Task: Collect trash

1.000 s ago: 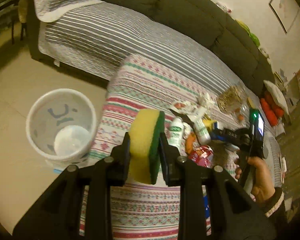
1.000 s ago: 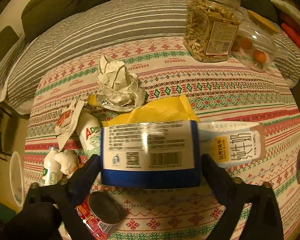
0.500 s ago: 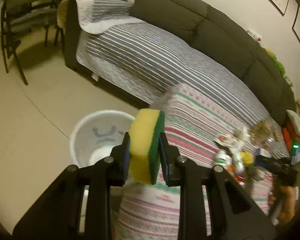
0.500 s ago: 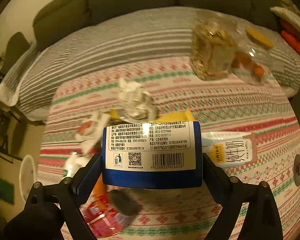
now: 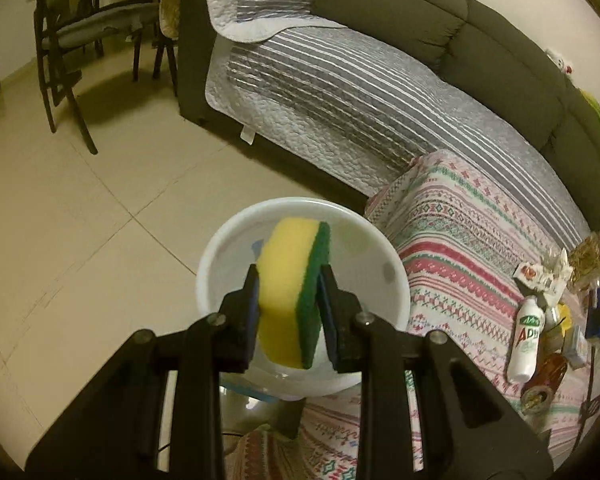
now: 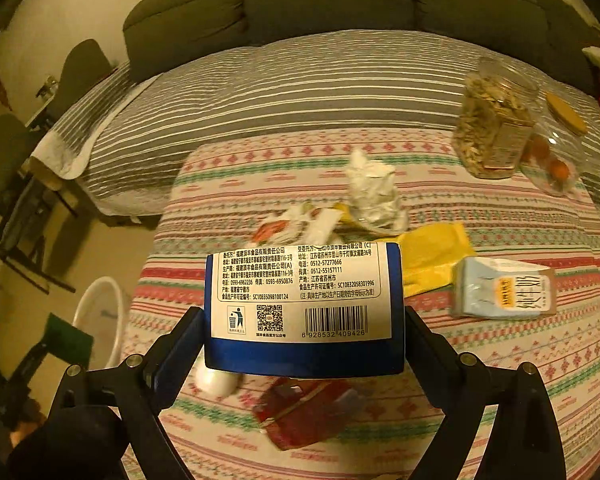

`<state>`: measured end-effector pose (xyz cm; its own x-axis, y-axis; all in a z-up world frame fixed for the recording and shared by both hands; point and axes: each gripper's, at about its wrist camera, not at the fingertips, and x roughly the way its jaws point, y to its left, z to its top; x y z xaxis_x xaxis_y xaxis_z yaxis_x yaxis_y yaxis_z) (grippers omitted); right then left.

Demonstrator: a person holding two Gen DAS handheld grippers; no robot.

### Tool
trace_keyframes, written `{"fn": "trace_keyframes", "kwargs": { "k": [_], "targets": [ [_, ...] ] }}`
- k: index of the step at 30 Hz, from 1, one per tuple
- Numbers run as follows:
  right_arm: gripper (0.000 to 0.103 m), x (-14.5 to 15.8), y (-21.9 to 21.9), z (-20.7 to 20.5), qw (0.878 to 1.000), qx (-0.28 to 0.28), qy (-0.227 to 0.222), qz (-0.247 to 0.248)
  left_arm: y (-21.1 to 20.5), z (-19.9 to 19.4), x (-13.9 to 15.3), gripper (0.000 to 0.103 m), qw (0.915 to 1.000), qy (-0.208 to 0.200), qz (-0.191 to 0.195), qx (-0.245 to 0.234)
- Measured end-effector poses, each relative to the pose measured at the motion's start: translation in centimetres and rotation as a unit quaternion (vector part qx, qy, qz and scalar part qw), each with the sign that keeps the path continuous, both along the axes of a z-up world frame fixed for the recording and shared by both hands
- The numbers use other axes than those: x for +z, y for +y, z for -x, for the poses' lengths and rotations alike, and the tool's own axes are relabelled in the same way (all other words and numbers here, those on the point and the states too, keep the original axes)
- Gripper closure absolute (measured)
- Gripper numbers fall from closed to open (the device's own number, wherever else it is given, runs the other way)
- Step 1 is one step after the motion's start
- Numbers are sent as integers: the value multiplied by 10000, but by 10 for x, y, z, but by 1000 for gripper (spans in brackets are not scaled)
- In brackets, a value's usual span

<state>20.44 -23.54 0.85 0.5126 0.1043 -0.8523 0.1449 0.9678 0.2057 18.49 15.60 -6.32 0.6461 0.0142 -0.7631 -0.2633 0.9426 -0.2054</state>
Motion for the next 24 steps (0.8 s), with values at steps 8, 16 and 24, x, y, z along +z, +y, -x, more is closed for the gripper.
{"fn": "trace_keyframes", "kwargs": {
  "k": [8, 16, 24],
  "targets": [
    [8, 2, 45, 1, 9995, 316, -63, -55, 10, 4, -8, 36, 9992, 273, 280, 18],
    [8, -1, 94, -2, 9971, 754, -109, 54, 32, 31, 7, 19, 9988, 336, 139, 333],
    [8, -20, 154, -8, 9913, 1311, 28, -87, 38, 61, 10, 5, 9979, 479, -430, 51]
  ]
}}
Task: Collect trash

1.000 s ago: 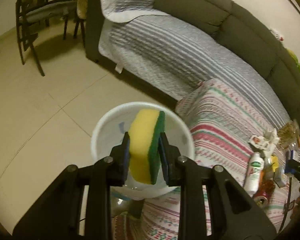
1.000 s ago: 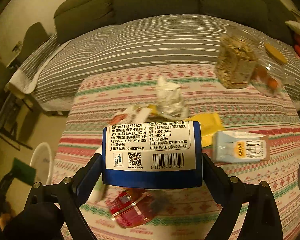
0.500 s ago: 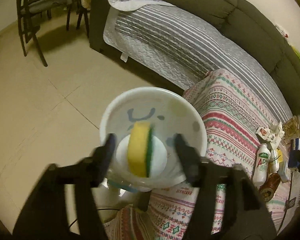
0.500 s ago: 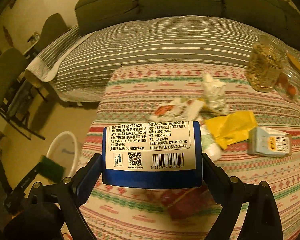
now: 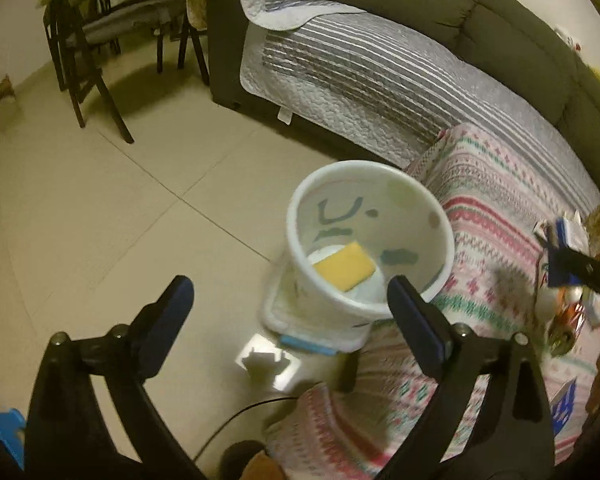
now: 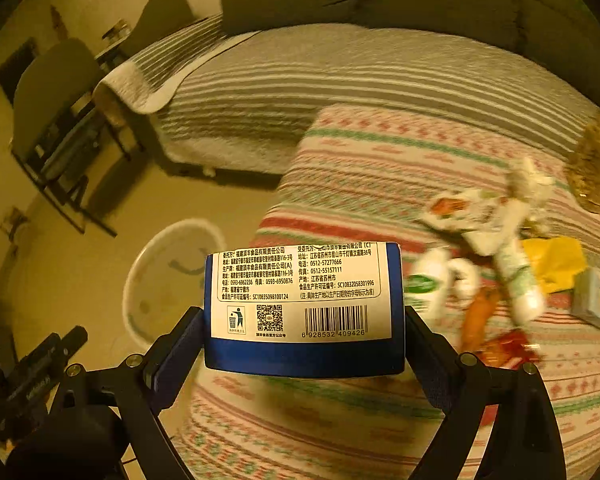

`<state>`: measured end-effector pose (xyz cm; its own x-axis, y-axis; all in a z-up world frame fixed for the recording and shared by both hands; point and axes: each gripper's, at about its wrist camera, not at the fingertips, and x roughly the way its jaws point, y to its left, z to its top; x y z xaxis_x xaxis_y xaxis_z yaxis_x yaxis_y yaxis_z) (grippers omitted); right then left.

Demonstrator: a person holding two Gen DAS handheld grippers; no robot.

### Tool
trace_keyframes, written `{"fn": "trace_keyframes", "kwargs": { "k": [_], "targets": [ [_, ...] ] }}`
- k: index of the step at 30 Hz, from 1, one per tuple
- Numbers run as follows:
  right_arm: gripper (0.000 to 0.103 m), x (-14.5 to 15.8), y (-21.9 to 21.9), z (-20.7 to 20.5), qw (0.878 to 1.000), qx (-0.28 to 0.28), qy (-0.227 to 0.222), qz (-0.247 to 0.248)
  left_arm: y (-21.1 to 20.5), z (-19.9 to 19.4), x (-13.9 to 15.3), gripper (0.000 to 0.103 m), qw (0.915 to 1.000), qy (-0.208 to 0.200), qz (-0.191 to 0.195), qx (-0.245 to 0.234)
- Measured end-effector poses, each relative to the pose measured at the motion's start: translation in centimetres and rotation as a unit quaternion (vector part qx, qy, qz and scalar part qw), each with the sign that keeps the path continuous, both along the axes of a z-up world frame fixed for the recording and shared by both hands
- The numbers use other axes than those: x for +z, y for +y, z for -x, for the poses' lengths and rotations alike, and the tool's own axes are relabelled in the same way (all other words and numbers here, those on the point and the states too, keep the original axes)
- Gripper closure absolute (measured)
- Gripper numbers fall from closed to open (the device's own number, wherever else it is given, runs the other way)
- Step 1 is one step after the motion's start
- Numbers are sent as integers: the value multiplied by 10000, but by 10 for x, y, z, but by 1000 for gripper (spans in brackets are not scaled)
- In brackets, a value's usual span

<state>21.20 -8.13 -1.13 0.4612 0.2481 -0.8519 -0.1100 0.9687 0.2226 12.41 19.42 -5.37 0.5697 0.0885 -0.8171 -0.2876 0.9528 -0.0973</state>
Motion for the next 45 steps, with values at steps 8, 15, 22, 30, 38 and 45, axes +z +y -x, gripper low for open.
{"fn": "trace_keyframes", "kwargs": {
  "k": [8, 15, 22, 30, 38, 45],
  "targets": [
    [8, -27, 58, -13, 9985, 377, 260, -314, 14, 14, 0, 3, 9997, 190, -127, 82],
    [7, -45, 79, -19, 9978, 472, 339, -317, 21, 23, 6, 3, 9995, 151, -275, 80],
    [7, -52, 98, -24, 9969, 637, 286, -352, 23, 25, 3, 3, 9992, 235, -311, 41],
    [5, -50, 112, -26, 9942, 892, 122, -588, 23, 26, 2, 3, 9991, 262, -320, 21],
    [2, -31, 104, -20, 9941, 877, -206, -601, 22, 28, 4, 3, 9994, 250, -240, -31],
    [2, -15, 71, -7, 9980, 506, -114, -361, 11, 30, 11, 3, 9993, 203, -221, -216]
  ]
}}
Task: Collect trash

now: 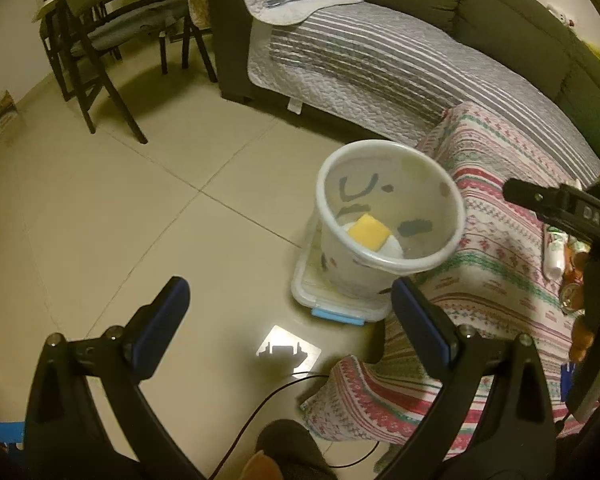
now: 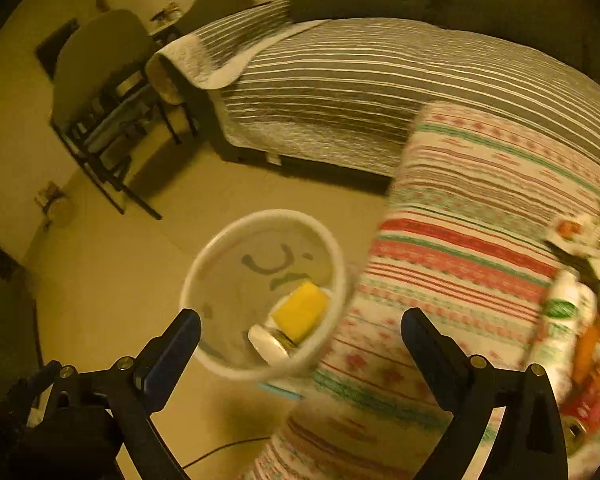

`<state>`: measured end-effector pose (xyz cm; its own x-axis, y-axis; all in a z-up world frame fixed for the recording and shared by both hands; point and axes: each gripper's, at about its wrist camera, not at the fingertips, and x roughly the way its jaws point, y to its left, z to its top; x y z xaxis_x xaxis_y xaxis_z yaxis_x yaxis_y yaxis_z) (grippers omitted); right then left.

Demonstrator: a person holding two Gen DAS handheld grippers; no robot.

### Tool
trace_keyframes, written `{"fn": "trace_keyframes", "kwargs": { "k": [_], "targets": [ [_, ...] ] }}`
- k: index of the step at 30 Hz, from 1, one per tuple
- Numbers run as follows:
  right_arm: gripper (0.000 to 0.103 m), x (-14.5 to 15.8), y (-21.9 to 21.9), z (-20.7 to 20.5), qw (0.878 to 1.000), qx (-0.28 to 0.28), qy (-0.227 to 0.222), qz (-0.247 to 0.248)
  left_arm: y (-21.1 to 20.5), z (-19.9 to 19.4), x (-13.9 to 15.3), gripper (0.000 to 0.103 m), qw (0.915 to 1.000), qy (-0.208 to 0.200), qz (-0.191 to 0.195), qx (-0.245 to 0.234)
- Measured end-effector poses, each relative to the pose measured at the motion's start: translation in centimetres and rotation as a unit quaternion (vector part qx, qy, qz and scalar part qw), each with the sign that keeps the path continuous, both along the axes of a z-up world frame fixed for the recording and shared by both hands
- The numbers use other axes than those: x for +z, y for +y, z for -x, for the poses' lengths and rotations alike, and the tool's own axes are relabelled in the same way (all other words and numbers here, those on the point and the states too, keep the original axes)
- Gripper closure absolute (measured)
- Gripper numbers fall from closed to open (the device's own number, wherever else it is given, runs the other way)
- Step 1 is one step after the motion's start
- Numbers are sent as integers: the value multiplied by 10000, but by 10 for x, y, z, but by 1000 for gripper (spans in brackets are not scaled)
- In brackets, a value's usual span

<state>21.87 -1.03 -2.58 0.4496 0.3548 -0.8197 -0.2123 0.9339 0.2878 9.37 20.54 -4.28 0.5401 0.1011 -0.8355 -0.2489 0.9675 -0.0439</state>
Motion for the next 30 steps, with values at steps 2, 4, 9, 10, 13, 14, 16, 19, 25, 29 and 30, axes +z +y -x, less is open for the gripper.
{"fn": "trace_keyframes", "kwargs": {
  "k": [2, 4, 9, 10, 13, 14, 16, 19, 25, 29, 30],
  "targets": [
    [2, 9, -16, 8, 9999, -138, 56, 35, -6, 1, 4, 3, 9999, -47, 28, -94],
    [2, 20, -31, 15, 9997, -241, 10, 37, -12, 1, 8, 3, 9998, -81, 15, -172],
    [2, 41, -69, 35, 9988, -420, -103, 235, -32, -1, 13, 3, 9993, -46, 56, -377],
    [2, 44, -75, 40, 9985, -432, -133, 294, -38, -1, 13, 3, 9990, -25, 82, -441],
    [2, 53, -101, 54, 9971, -496, -237, 529, -53, -1, 15, 3, 9980, -5, 156, -614],
    [2, 55, -109, 57, 9966, -512, -255, 585, -59, -2, 16, 3, 9974, 5, 191, -698],
    [2, 57, -129, 66, 9953, -562, -251, 749, -70, -2, 17, 3, 9962, 27, 258, -828],
    [2, 54, -155, 76, 9932, -648, -171, 949, -87, -4, 17, 3, 9937, 84, 447, -1023],
    [2, 32, -208, 99, 9910, -763, 375, 1035, -116, -5, 16, 3, 9906, 188, 462, -1273],
    [2, 6, -226, 114, 9882, -642, 986, 984, -130, -5, 13, 3, 9884, 280, 512, -1405],
    [2, 1, -227, 119, 9876, -521, 1123, 967, -133, -4, 11, 3, 9879, 306, 531, -1427]
  ]
}}
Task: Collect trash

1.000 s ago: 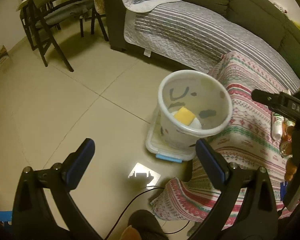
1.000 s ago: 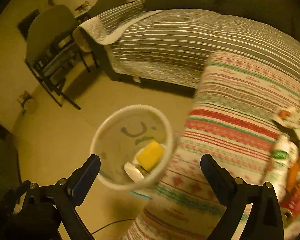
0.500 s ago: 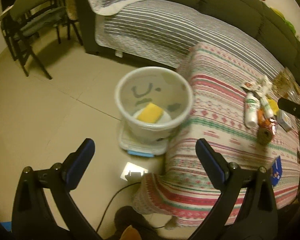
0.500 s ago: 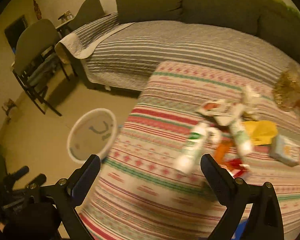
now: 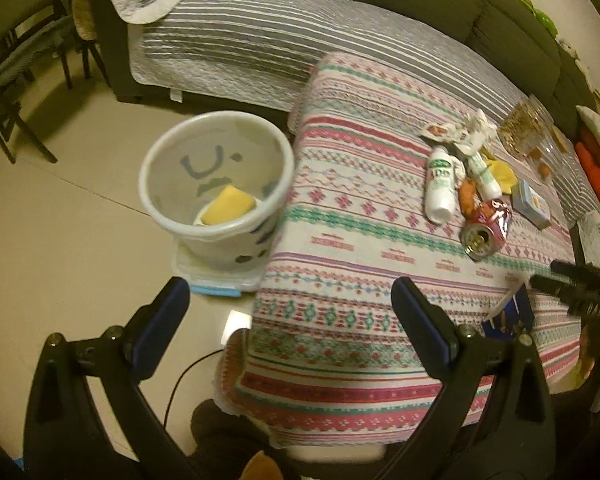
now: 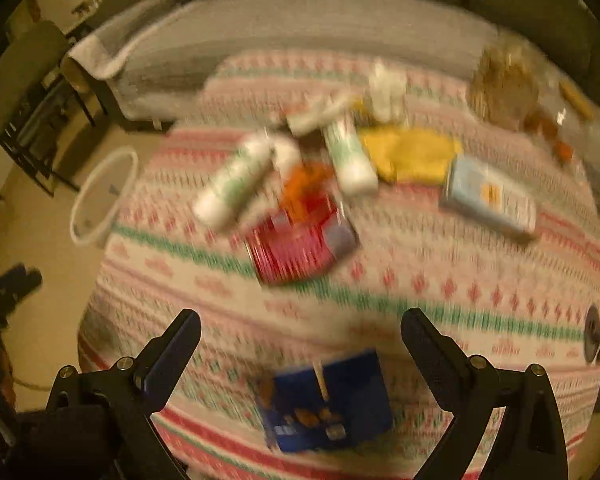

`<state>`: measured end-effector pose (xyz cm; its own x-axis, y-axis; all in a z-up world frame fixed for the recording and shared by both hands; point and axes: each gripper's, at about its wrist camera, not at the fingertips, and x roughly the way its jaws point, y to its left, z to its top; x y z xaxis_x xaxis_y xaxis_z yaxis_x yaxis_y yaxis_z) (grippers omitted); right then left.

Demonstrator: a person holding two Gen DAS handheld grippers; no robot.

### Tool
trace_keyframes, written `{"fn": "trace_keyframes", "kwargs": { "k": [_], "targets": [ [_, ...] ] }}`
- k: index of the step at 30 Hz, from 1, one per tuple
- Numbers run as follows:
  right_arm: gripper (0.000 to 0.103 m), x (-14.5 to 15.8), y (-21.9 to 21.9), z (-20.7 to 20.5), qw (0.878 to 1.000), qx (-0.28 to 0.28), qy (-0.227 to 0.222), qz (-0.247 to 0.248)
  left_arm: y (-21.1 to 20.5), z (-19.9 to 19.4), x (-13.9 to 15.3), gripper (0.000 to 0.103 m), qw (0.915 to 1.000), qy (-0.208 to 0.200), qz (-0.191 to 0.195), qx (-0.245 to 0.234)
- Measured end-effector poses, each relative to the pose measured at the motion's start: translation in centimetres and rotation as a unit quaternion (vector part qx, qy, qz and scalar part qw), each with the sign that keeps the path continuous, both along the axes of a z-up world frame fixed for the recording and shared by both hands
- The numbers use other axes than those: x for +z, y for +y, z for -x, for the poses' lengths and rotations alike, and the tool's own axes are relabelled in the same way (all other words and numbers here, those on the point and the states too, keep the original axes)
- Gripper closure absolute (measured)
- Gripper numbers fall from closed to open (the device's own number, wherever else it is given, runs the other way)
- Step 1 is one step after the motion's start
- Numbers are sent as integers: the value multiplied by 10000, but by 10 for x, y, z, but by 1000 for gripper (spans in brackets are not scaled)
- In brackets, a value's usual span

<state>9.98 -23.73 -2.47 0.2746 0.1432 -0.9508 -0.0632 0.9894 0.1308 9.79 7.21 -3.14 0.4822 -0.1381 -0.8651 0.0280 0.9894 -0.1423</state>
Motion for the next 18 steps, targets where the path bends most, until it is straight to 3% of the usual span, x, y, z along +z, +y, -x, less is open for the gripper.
{"fn": "trace_keyframes", "kwargs": {
  "k": [3, 6, 11, 14, 18],
  "targets": [
    [2, -11, 0, 7, 9988, 422, 241, 45, -6, 2, -4, 3, 10000, 72, 28, -53],
    [2, -19, -2, 22, 9922, 1078, 473, 411, -8, 5, -9, 3, 9999, 130, -8, -68],
    [2, -17, -14, 46, 9784, 1820, 329, 929, -8, 7, -13, 3, 9998, 189, -71, -78],
    [2, -23, -9, 63, 9609, 2448, 310, 1260, -8, 7, -15, 3, 9997, 208, -94, -63],
    [2, -41, 14, 84, 9288, 3227, 179, 1812, -8, 6, -15, 3, 9997, 213, -97, -36]
  ]
}}
